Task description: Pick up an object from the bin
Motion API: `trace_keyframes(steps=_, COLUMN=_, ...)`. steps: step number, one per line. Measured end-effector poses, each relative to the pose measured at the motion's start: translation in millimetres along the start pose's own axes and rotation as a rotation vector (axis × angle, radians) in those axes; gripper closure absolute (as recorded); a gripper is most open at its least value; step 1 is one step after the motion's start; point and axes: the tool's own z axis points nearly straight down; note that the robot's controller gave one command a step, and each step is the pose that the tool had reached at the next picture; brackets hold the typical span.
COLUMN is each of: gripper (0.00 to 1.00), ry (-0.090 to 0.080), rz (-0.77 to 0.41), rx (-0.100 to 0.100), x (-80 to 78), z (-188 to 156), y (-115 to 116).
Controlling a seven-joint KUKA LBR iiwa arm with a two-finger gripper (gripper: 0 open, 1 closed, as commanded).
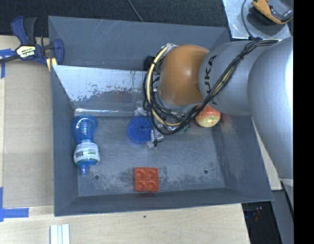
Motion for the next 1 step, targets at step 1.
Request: trace_keyframes(steps=1, gripper=1.0, ry=-0.001, rz=0.192, rx=0.005, x=11.3, z=-14.9, y=41.0)
